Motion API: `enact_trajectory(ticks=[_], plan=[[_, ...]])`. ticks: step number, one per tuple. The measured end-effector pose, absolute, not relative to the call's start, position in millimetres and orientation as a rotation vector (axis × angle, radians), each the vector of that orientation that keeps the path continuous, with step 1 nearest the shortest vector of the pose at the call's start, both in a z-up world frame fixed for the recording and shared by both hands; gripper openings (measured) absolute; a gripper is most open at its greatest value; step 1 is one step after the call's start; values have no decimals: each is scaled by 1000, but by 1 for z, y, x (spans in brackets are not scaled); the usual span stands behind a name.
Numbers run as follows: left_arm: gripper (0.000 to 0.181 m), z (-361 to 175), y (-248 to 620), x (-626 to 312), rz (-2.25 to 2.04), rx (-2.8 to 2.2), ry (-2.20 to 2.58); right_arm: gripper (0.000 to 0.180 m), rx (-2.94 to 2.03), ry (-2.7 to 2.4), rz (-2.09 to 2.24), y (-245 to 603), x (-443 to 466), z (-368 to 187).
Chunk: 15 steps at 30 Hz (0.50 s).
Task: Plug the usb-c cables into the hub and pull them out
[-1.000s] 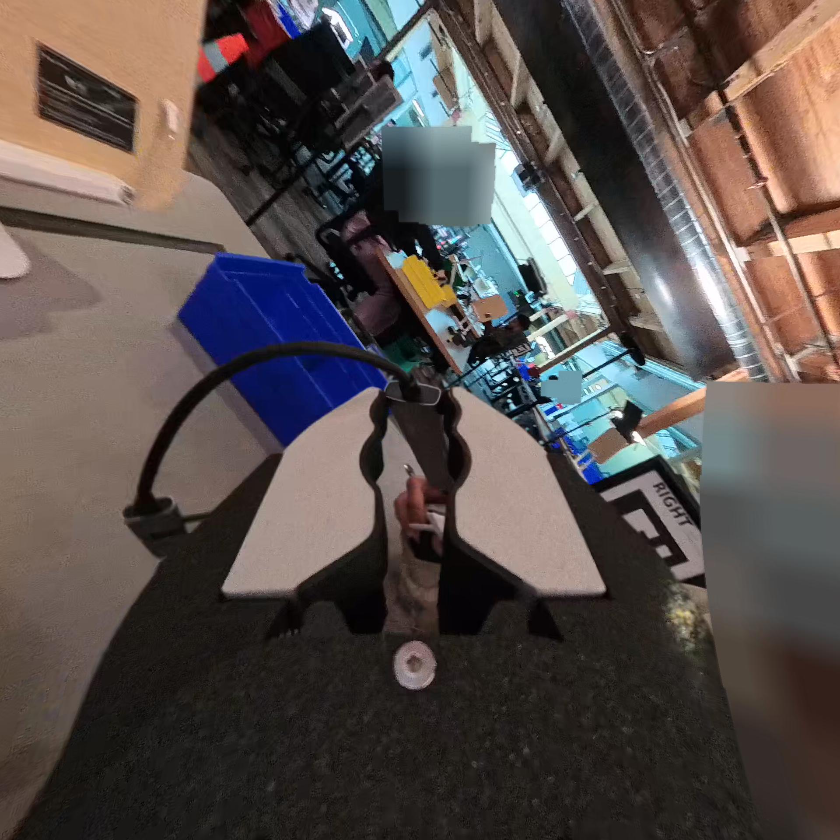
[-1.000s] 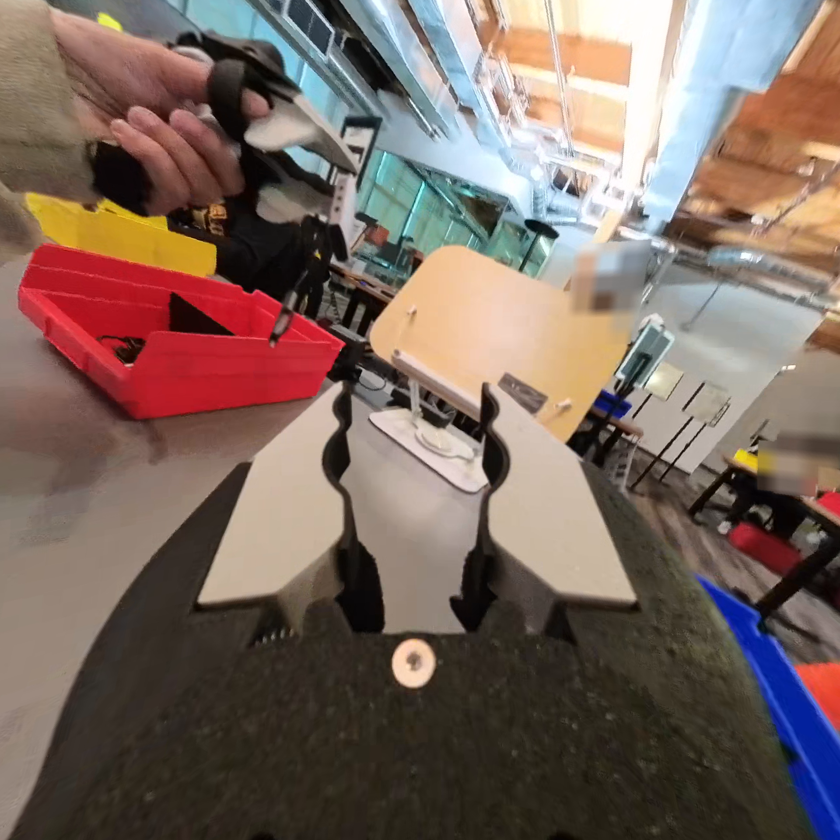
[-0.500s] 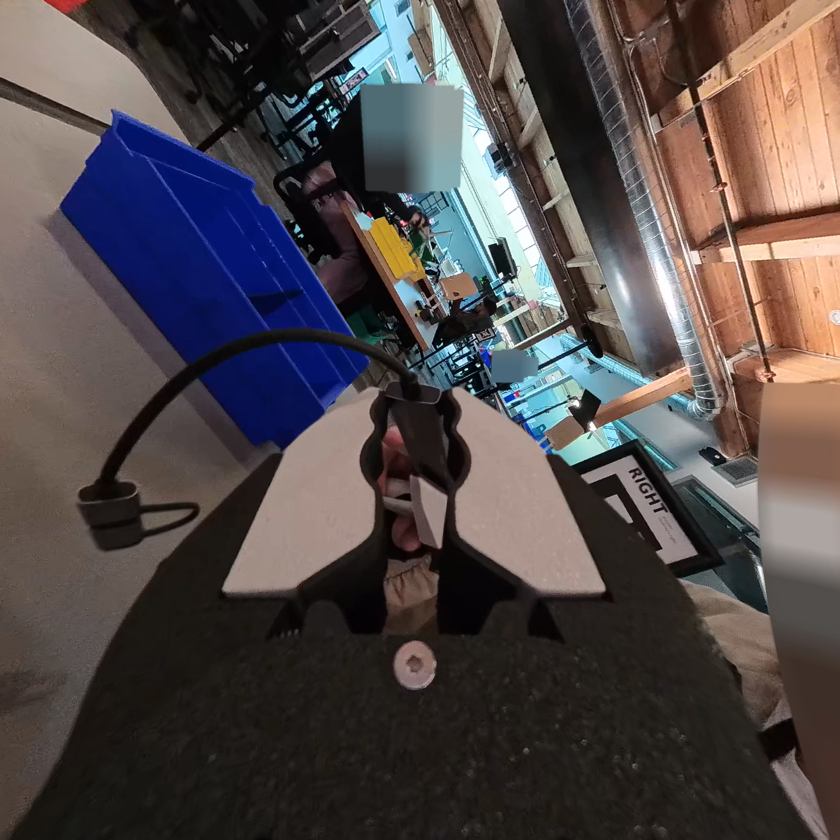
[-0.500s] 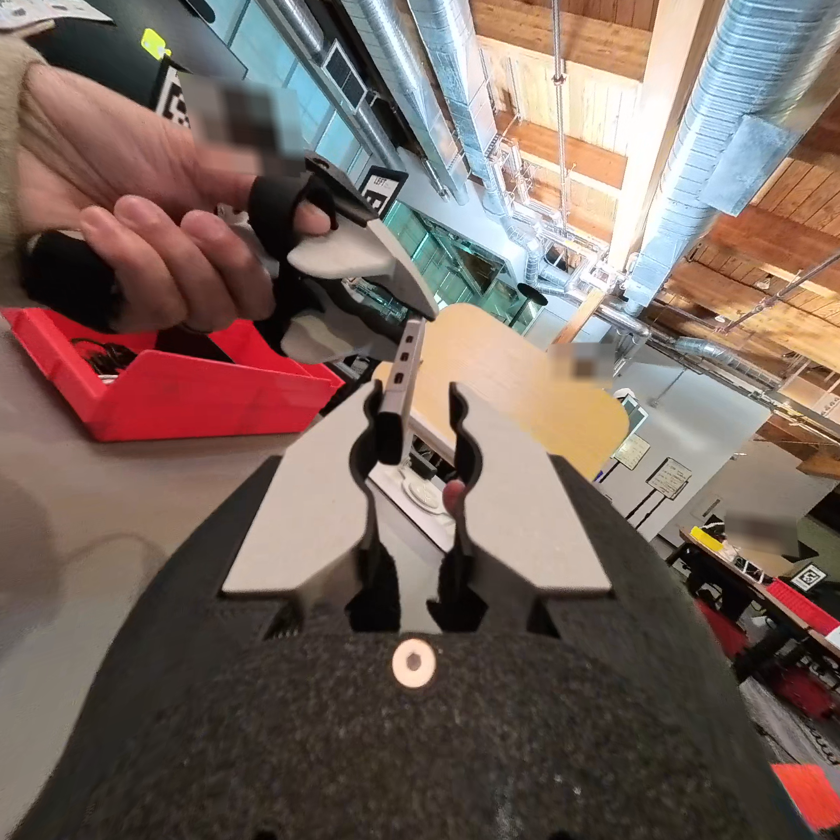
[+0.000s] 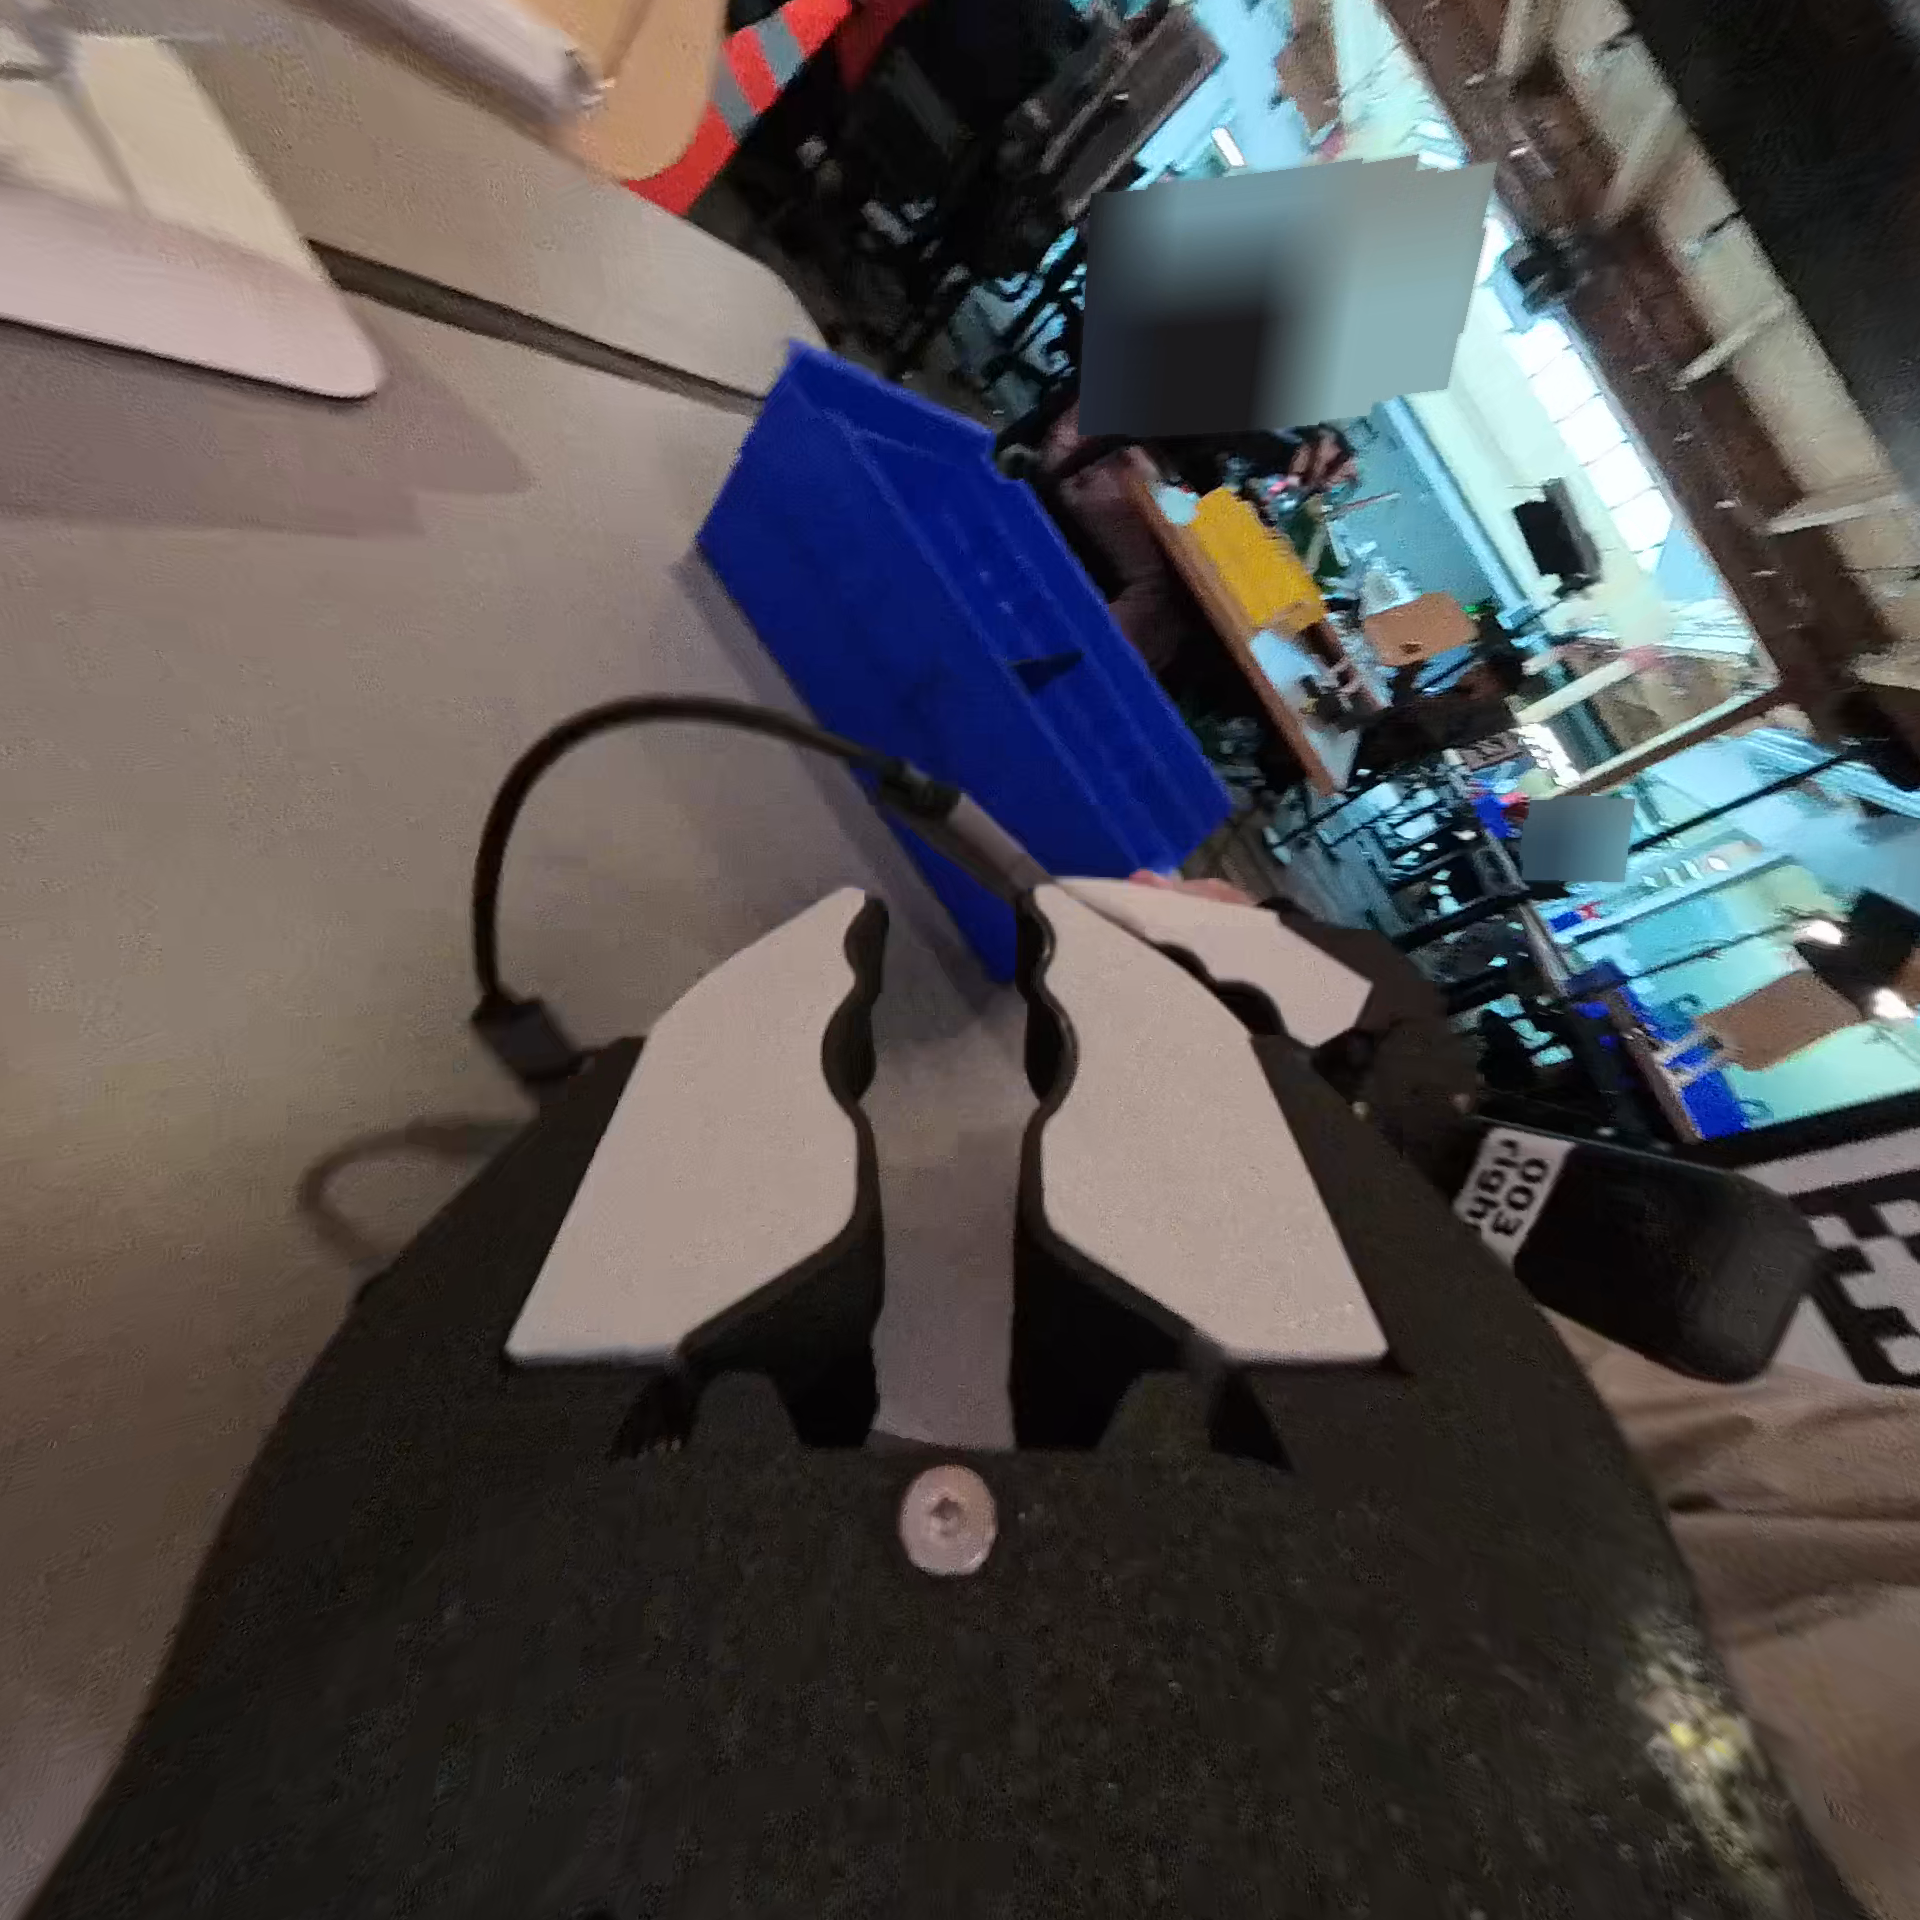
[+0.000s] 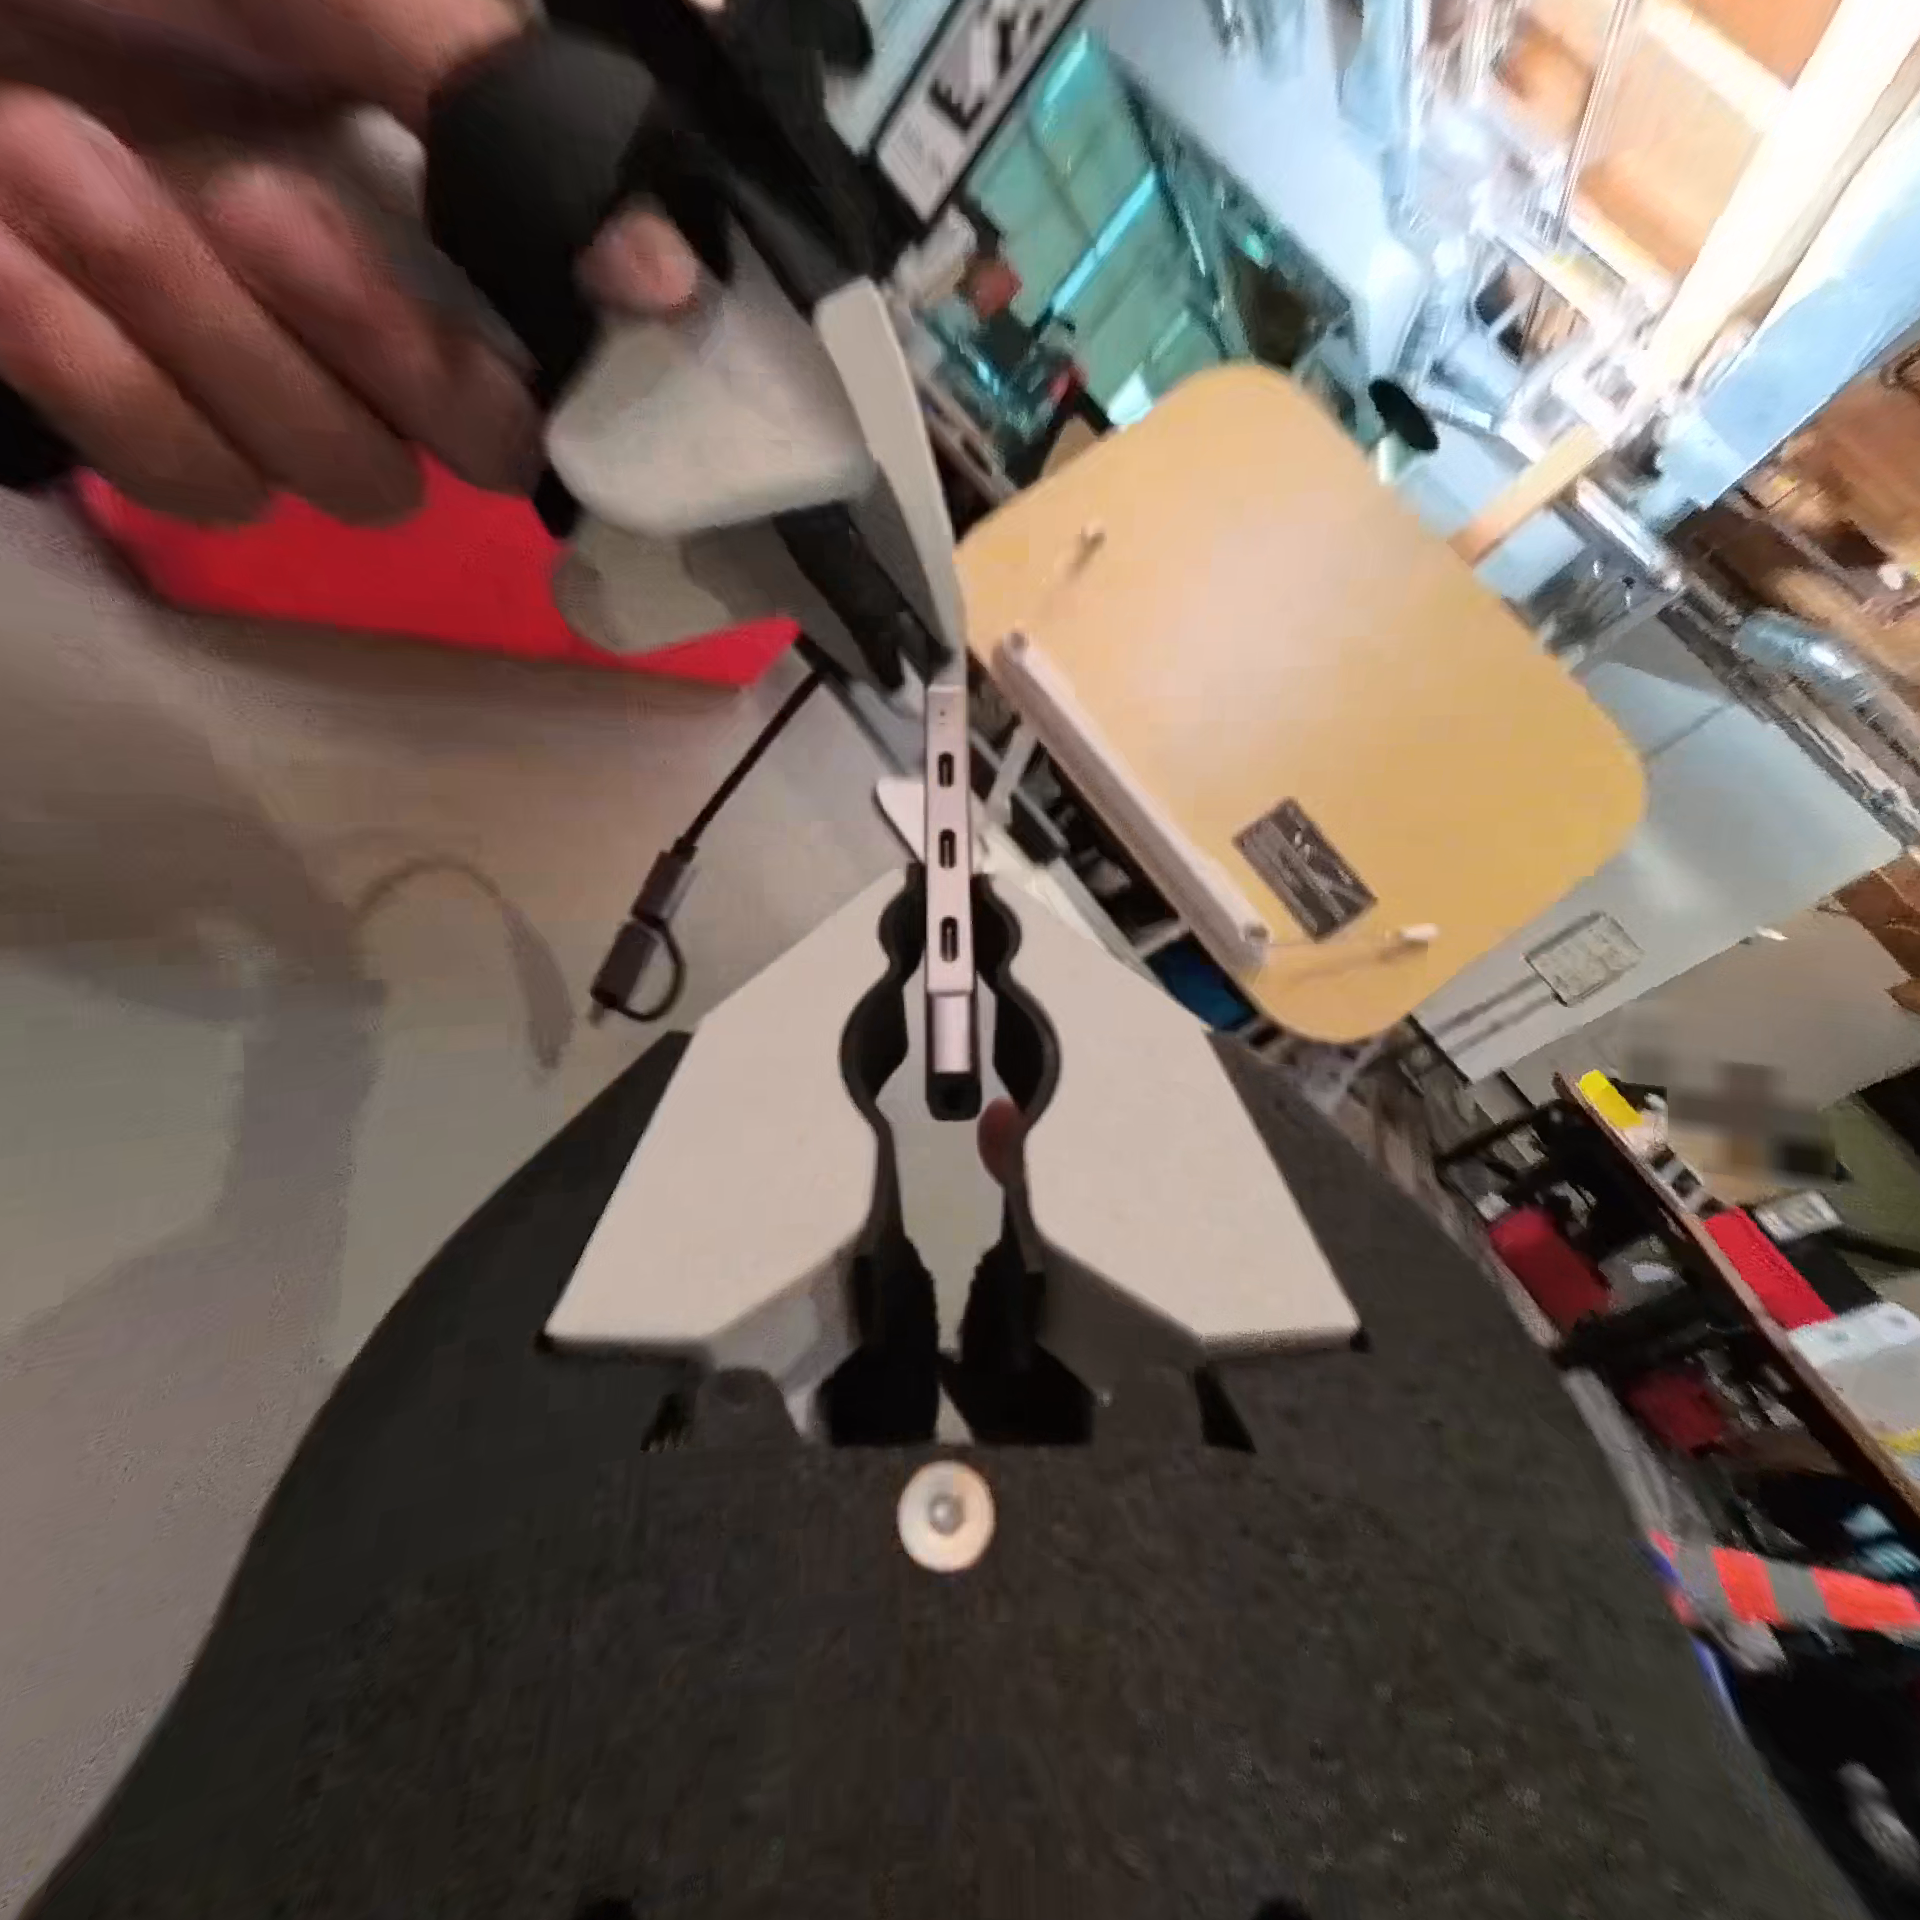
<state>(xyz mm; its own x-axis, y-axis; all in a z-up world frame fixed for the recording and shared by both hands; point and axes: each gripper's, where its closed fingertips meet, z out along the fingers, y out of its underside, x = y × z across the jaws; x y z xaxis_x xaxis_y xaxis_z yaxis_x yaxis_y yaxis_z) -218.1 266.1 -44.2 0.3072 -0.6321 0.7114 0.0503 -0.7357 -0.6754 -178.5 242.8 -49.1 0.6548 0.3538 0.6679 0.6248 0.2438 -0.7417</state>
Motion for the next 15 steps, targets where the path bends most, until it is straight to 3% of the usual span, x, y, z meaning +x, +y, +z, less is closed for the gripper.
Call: enact_trajectory(ticks=[6,15], plan=[[29,-84,240,-256,-1351,-2080,457,9,-1471,-1087,-573,314,-172,-99],[29,-113,130,-347,-965,-2070,411,9,-1553,-1468,-560,357,-203,-161]])
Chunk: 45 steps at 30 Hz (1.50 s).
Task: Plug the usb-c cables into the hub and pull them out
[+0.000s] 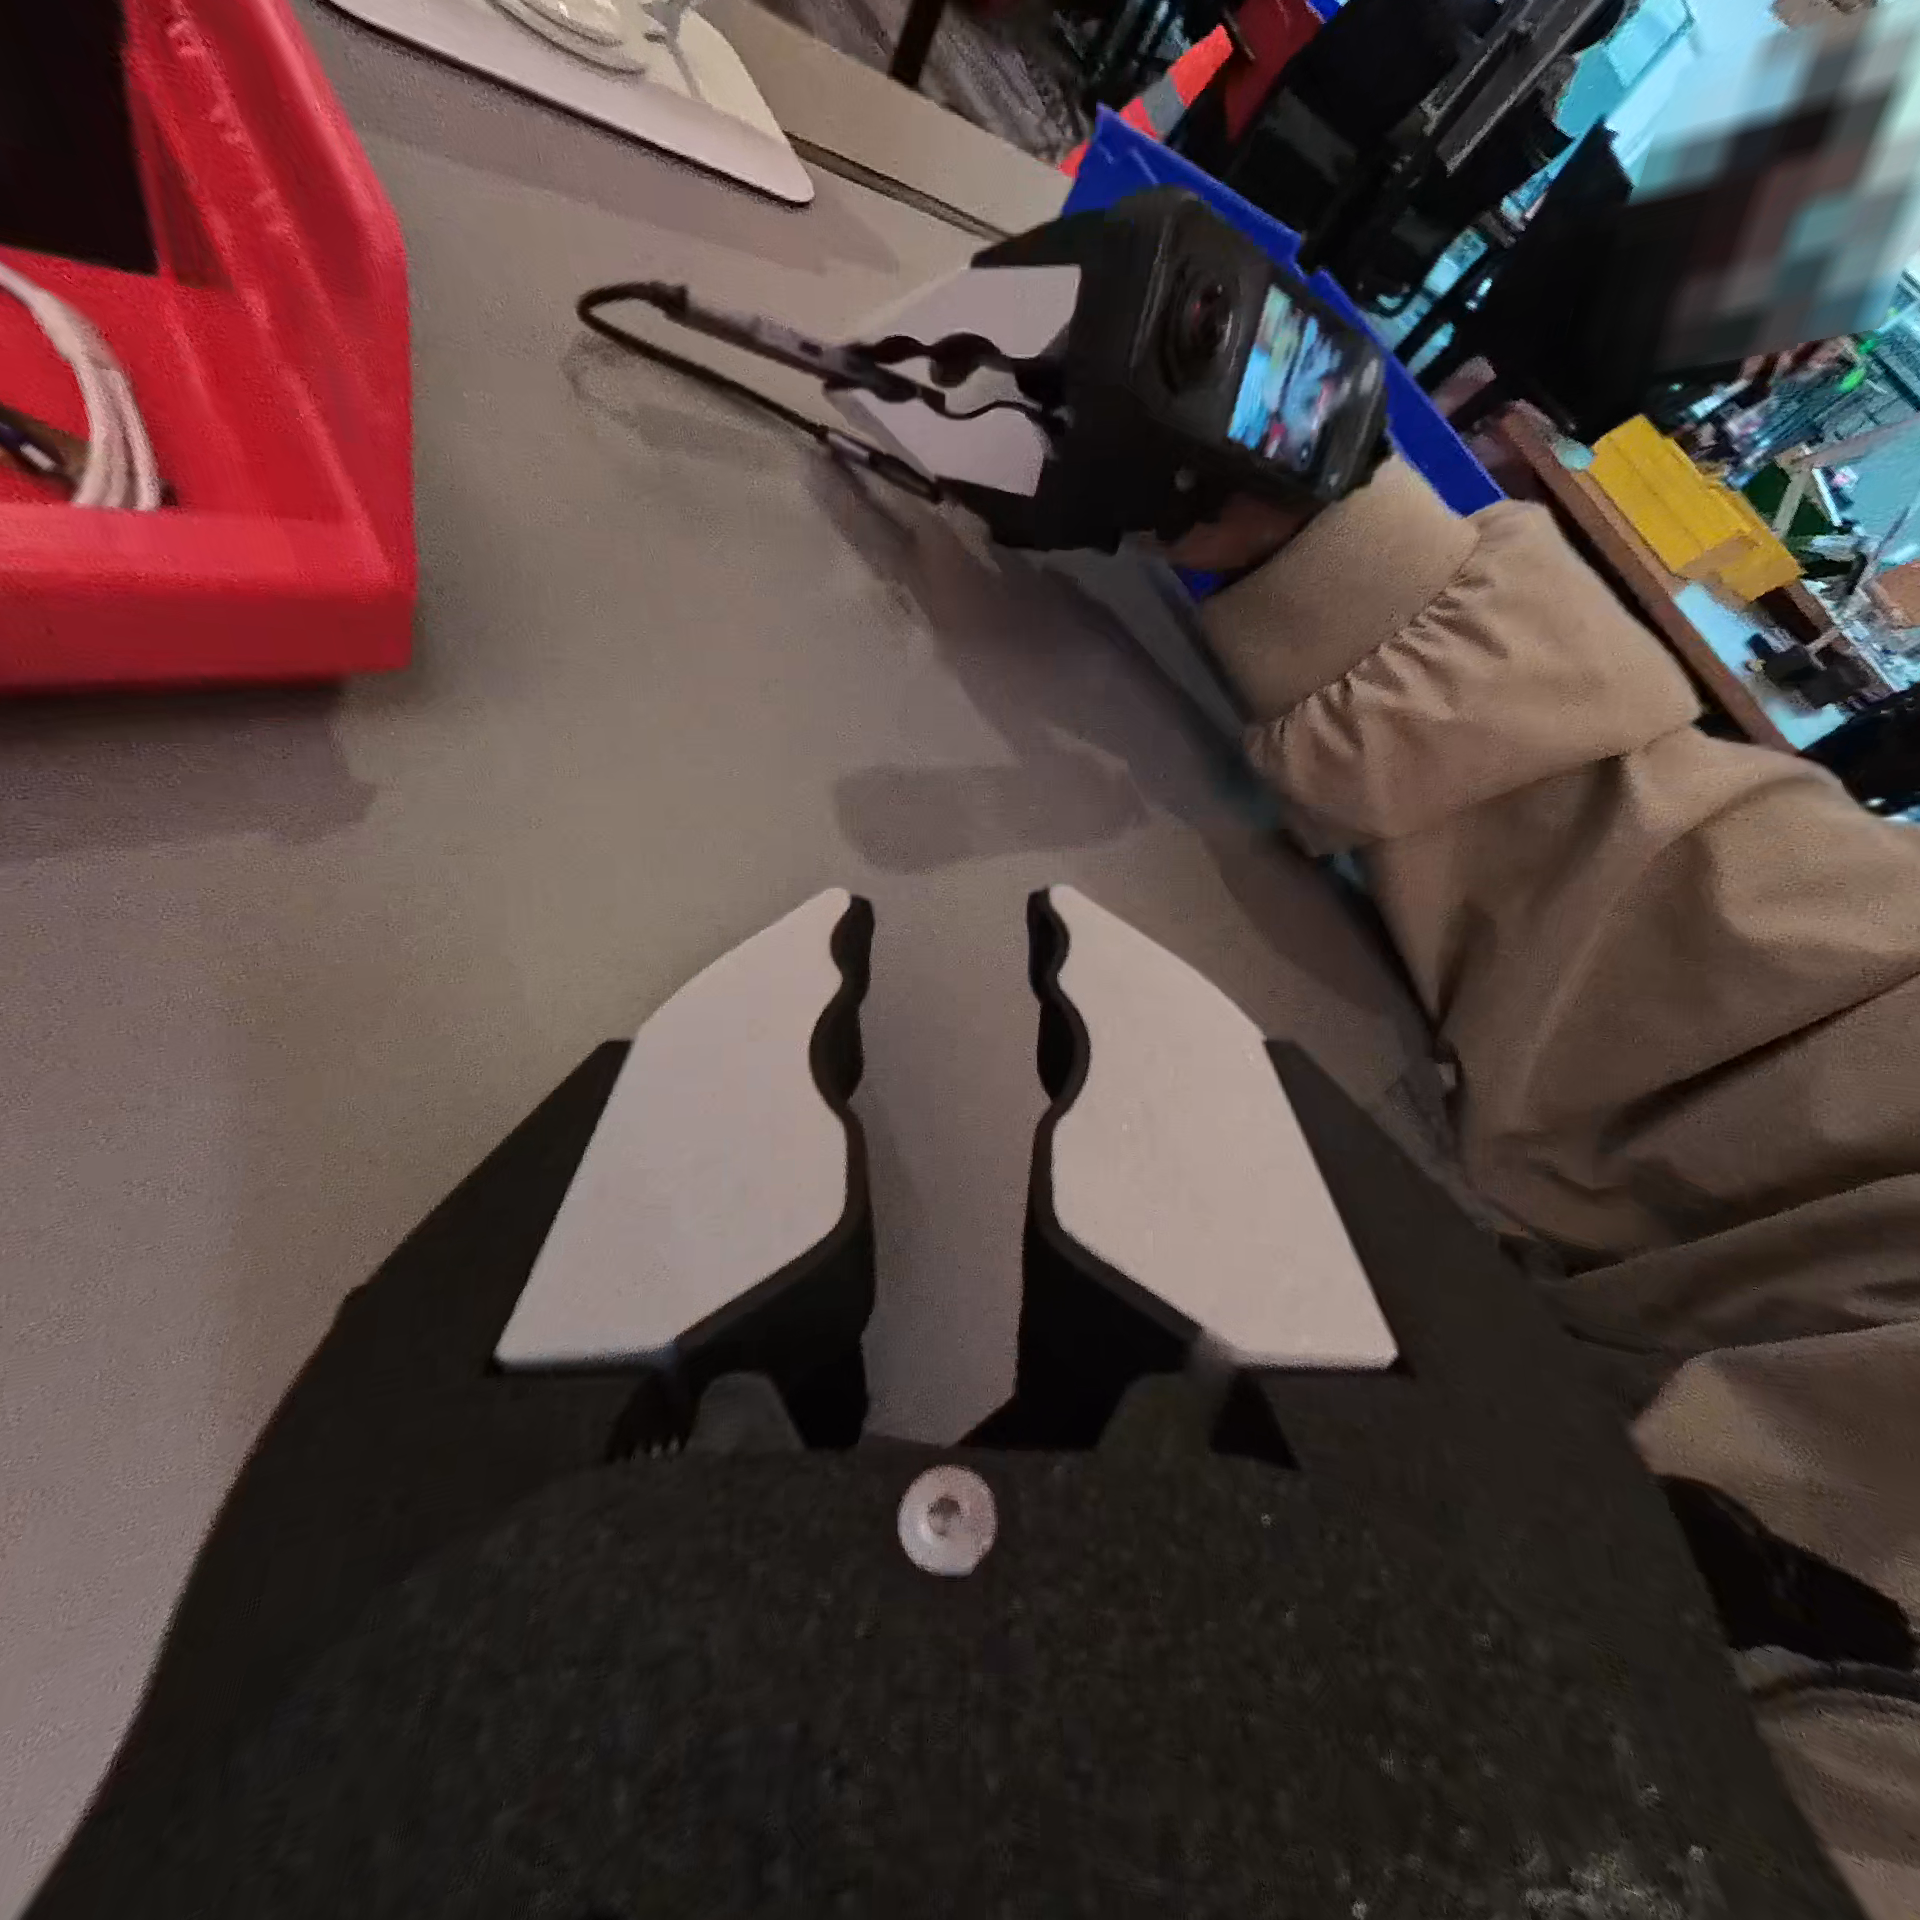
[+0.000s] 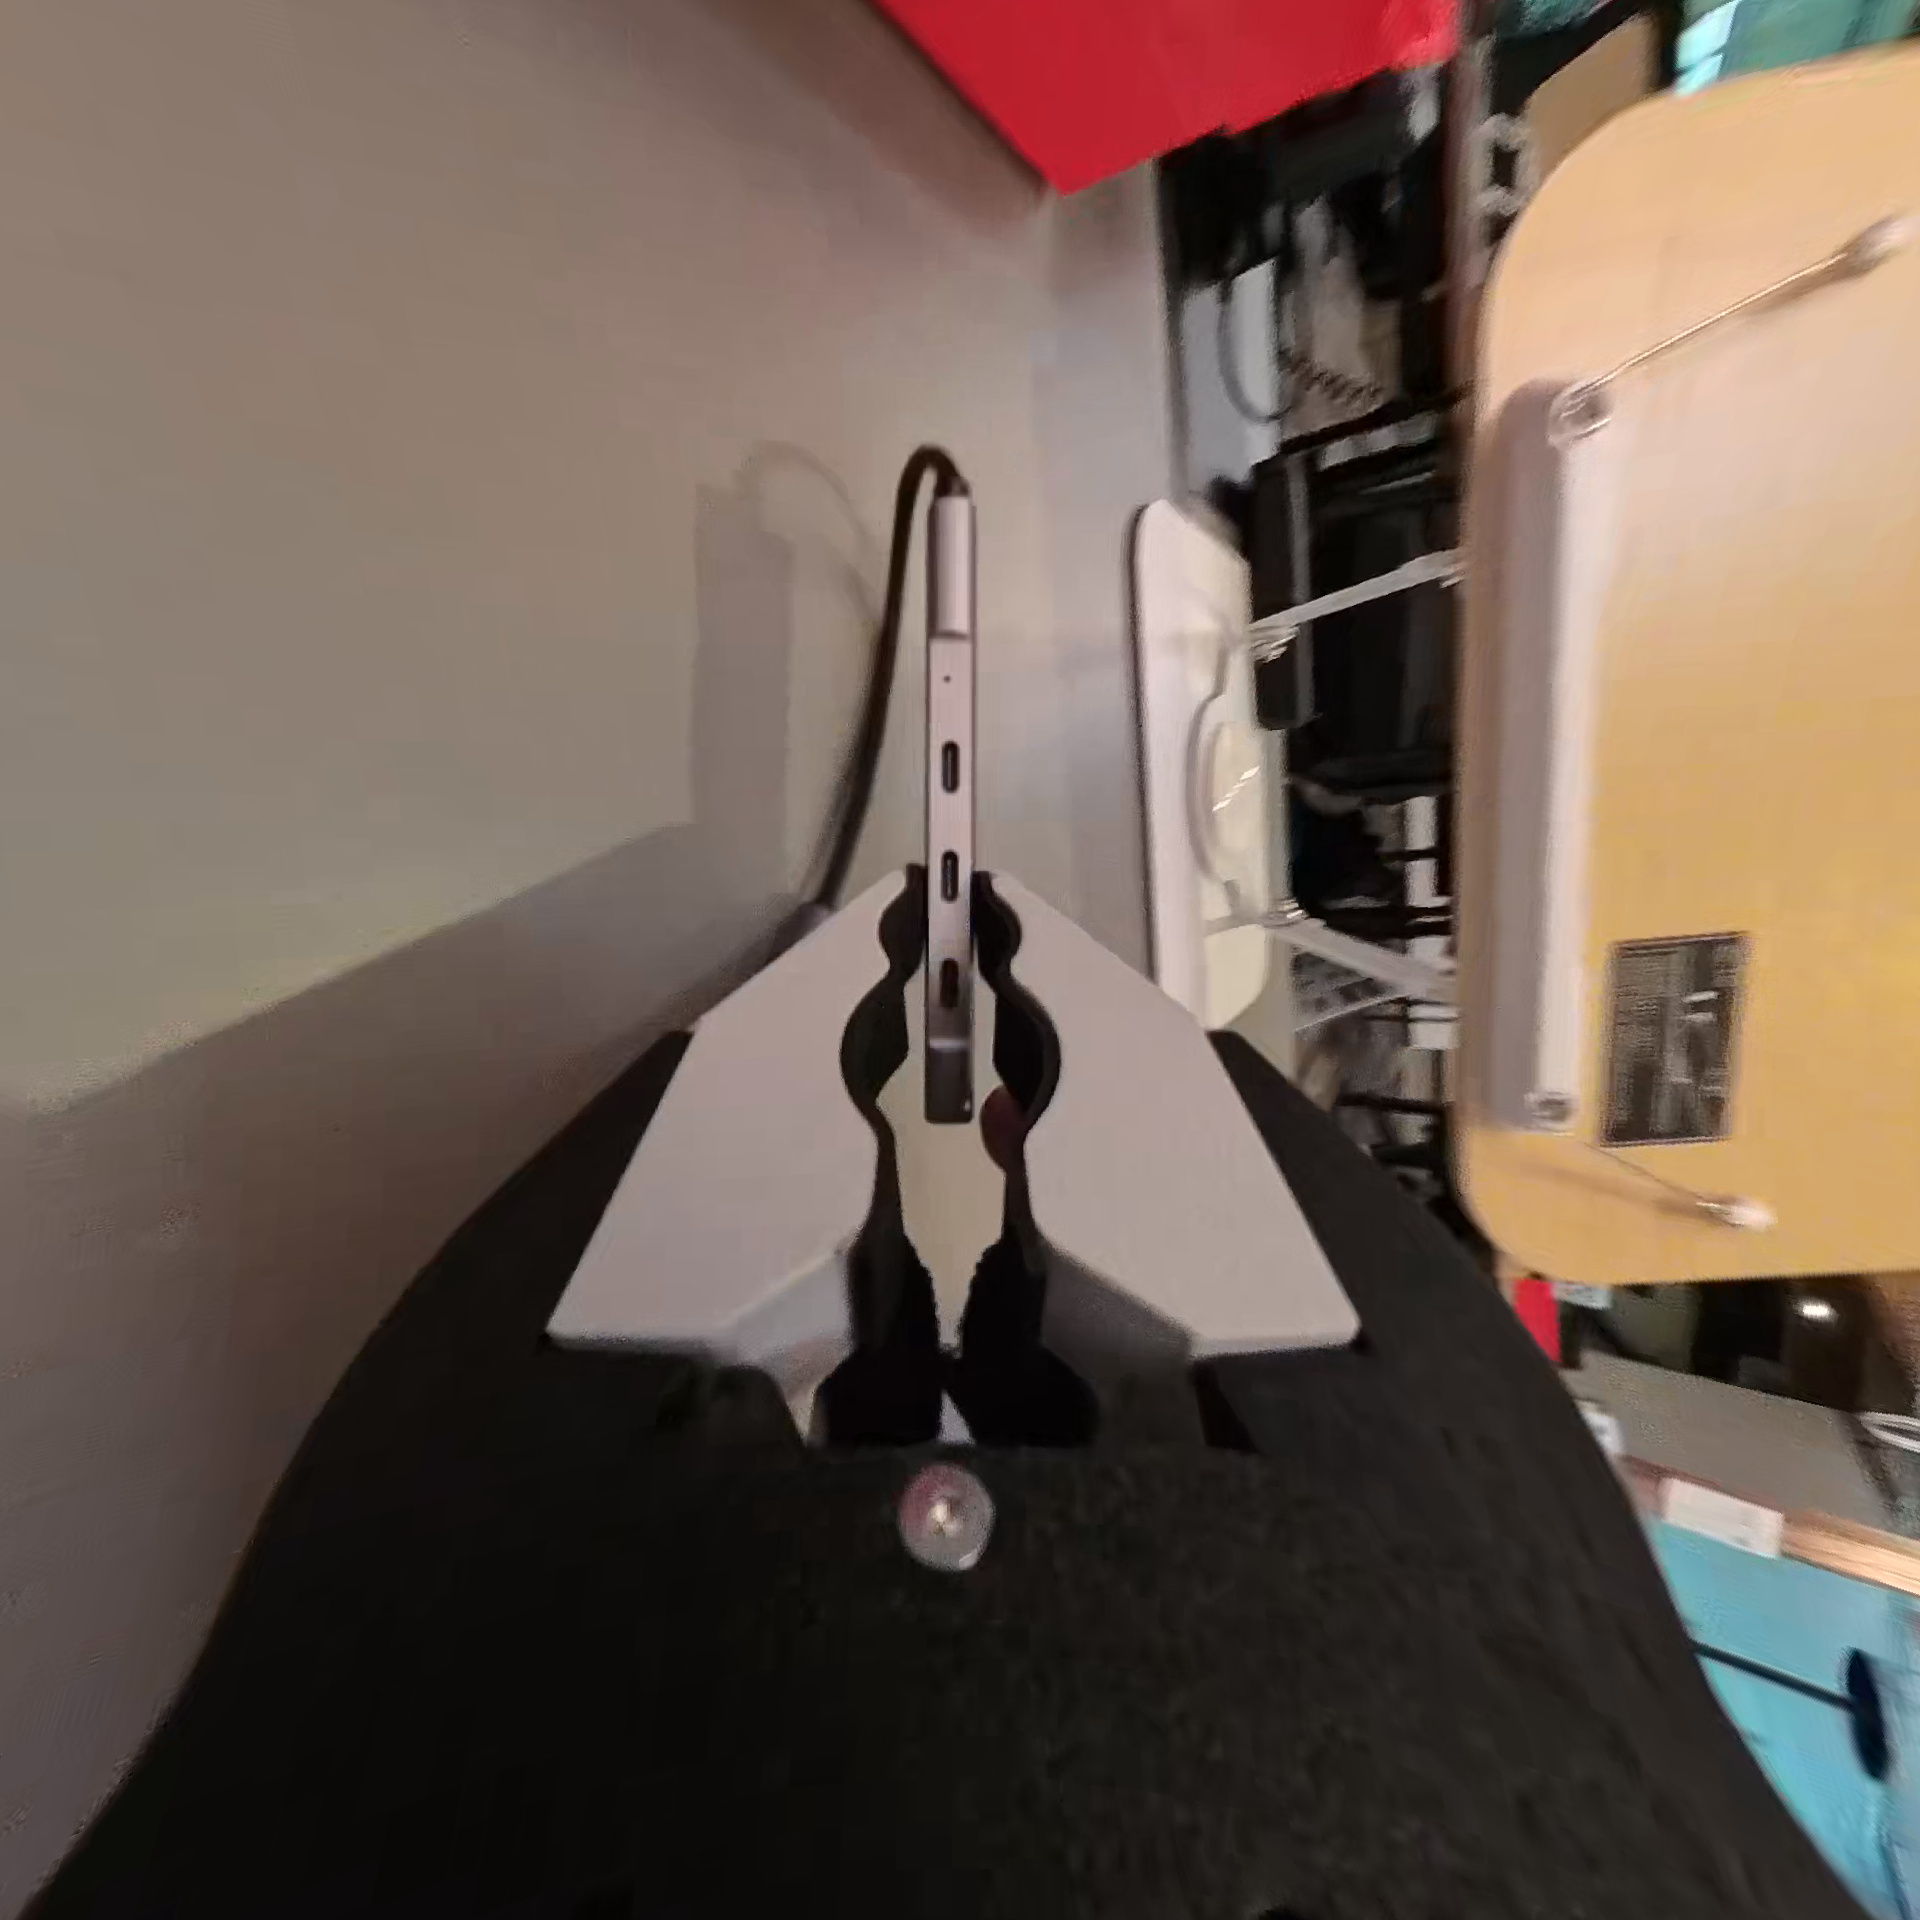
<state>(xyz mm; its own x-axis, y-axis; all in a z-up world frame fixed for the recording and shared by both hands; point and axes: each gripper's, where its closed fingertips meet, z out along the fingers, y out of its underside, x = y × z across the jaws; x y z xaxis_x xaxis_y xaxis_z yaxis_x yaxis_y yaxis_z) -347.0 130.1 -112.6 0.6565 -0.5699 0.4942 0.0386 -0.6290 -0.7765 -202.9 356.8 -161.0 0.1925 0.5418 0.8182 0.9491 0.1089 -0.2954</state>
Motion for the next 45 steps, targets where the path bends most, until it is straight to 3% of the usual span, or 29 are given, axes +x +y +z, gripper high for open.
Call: enact_trajectory(ticks=[11,16,19,27,35,40,45], plan=[[29,-145,111,-349,-956,-2117,495,17,-1837,-1473,-282,343,-195,-188],[30,-148,116,-355,-920,-2130,468,46,-1918,-1376,-86,319,-199,-181],[31,-148,124,-366,-875,-2133,435,50,-1924,-1219,-2,293,-197,-163],[38,-105,223,-443,-455,-2243,438,45,-1776,-876,323,151,-203,-132],[41,-172,321,-470,-171,-2796,711,45,-1750,-845,445,128,-198,-128],[12,-193,329,-469,-173,-2865,747,45,-1760,-827,448,131,-189,-131],[9,-149,335,-474,-166,-2657,658,44,-1765,-796,466,134,-186,-129]])
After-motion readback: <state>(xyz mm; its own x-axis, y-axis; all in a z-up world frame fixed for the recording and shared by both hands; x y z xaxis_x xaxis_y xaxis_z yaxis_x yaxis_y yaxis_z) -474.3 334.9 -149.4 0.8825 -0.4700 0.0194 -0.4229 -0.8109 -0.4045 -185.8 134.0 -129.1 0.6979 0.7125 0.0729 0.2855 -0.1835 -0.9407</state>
